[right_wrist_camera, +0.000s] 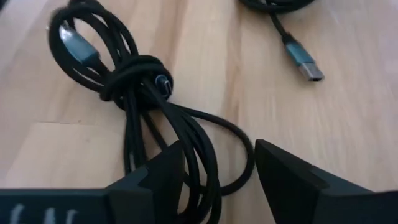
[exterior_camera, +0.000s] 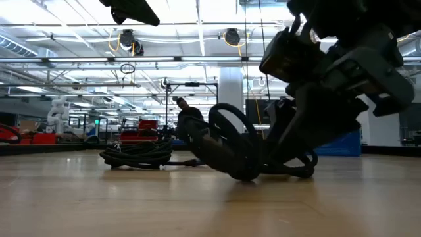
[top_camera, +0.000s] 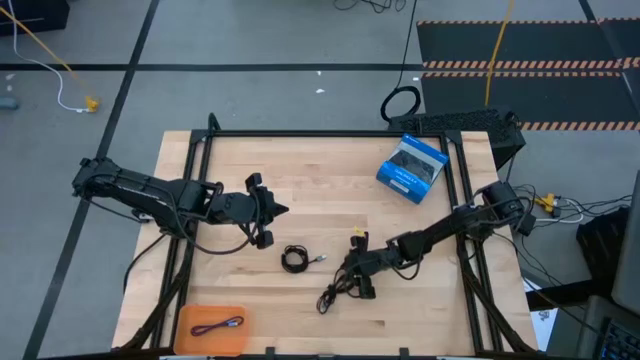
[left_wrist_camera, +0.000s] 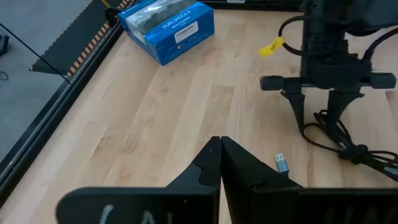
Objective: Pick and place USB-C Cables
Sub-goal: Put the bottom black cable charger into the orange bin
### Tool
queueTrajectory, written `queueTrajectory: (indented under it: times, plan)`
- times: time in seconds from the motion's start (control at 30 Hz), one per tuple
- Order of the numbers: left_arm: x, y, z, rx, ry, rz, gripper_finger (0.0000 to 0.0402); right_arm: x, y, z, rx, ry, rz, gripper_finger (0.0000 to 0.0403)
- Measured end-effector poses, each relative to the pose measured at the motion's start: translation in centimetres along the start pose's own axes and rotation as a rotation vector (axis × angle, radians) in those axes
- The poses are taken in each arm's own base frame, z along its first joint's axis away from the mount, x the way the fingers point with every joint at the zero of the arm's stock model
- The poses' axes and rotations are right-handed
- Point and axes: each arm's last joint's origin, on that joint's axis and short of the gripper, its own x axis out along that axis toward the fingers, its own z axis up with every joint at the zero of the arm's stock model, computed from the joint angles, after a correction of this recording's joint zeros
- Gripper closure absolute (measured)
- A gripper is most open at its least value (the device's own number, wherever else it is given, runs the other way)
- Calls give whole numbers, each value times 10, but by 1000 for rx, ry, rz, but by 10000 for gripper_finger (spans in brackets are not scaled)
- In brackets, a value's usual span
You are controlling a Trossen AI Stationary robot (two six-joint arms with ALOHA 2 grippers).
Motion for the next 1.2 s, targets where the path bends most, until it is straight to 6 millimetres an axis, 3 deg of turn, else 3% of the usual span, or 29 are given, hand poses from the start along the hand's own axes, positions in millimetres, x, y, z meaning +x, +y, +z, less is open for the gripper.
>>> queueTrajectory:
  times: [0.2,0.5,0.63,0.83,1.2]
  plan:
    - [0,0,0,0,0,0,394,0,0,-1,8,8,-4,248]
    - [0,0,0,-8,0,0,394,-1,-7,-1,21,27,-26,381]
    - [0,0,0,-10,0,0,394,-9,-8,6,30,8,-23,387]
    - [0,0,0,-10,-1,0,394,-43,-11,29,37,-85,-67,392]
    - [0,-1,5,-7,-45,-9,394,-133,-15,63,48,-357,-279,393]
